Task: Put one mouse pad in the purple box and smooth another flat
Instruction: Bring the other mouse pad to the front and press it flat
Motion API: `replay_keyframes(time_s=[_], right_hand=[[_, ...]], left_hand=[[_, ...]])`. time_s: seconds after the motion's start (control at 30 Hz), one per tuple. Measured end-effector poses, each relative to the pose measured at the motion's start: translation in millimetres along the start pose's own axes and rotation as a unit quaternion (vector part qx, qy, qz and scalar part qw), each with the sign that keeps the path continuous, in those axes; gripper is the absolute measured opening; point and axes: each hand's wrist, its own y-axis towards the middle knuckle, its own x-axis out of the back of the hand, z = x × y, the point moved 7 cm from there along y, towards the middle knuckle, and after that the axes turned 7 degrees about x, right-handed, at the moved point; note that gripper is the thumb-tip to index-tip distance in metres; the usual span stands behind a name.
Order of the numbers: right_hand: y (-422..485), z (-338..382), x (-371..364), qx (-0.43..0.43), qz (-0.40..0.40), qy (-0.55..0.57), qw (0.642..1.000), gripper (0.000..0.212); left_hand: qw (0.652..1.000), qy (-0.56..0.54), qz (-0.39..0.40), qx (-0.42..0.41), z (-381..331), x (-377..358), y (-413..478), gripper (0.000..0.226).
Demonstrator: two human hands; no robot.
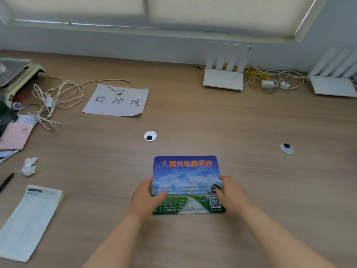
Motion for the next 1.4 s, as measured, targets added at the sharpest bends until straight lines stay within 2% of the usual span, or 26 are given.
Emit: replay_keyframes(time_s=[0.03, 0.07, 0.13, 0.2, 0.27, 0.3, 0.37, 0.43, 0.5, 0.6, 0.63, 0.77, 0.97, 1.2, 1.4], right_hand=[[1, -5, -4, -0.012, -0.006, 0.010, 1.000, 0.051], [2, -8, -6, -0.023, -0.017, 0.021, 0.999, 0.049], [3, -12, -8, -0.040, -0.049, 0.046, 0.997, 0.041], [5, -13, -8, -0.060, -0.077, 0.079, 0.992, 0.034], [6, -14, -9, -0.071, -0.096, 0.107, 0.987, 0.024], [8, -15, -9, -0.075, -0.104, 0.116, 0.985, 0.018], [11, -20, -12, -0.085, -0.115, 0.128, 0.981, 0.010], [14, -24, -13, -0.089, -0.120, 0.130, 0.980, 0.005], [16, -27, -11, -0.097, -0.134, 0.137, 0.977, 0.004], [17, -28, -12, -0.104, -0.133, 0.157, 0.973, 0.005], [17, -27, -14, -0.101, -0.123, 0.159, 0.974, 0.007], [11, -26, -17, -0.094, -0.116, 0.137, 0.979, 0.018], [-3, -14, 11, -0.081, -0.149, 0.123, 0.978, 0.022], [-30, 17, 75, -0.056, -0.213, 0.122, 0.968, 0.022], [-61, 47, 131, 0.004, -0.283, 0.116, 0.952, 0.016]], left_hand=[[1.000, 0.001, -0.014, -0.001, 3, 0, 1, 0.024], [1.000, -0.002, -0.019, 0.005, 6, -2, 2, 0.023], [0.999, -0.015, -0.032, 0.028, 11, -3, 4, 0.036], [0.998, -0.033, -0.047, 0.031, 15, -5, 7, 0.031], [0.995, -0.062, -0.056, 0.061, 20, -9, 13, 0.062], [0.992, -0.083, -0.062, 0.075, 20, -10, 13, 0.059], [0.988, -0.102, -0.073, 0.087, 16, -11, 14, 0.023], [0.986, -0.111, -0.078, 0.095, 15, -13, 18, 0.037], [0.986, -0.111, -0.070, 0.099, 19, -16, 23, 0.030], [0.989, -0.092, -0.050, 0.100, 22, -18, 26, 0.006], [0.990, -0.088, -0.050, 0.098, 24, -20, 28, 0.012], [0.994, -0.041, -0.076, 0.068, 18, -22, 26, 0.017], [0.991, 0.059, -0.119, 0.009, -14, -13, 10, 0.024], [0.984, 0.052, -0.162, -0.055, -64, 22, -14, 0.020], [0.978, -0.006, -0.183, -0.104, -106, 60, -37, 0.018]])
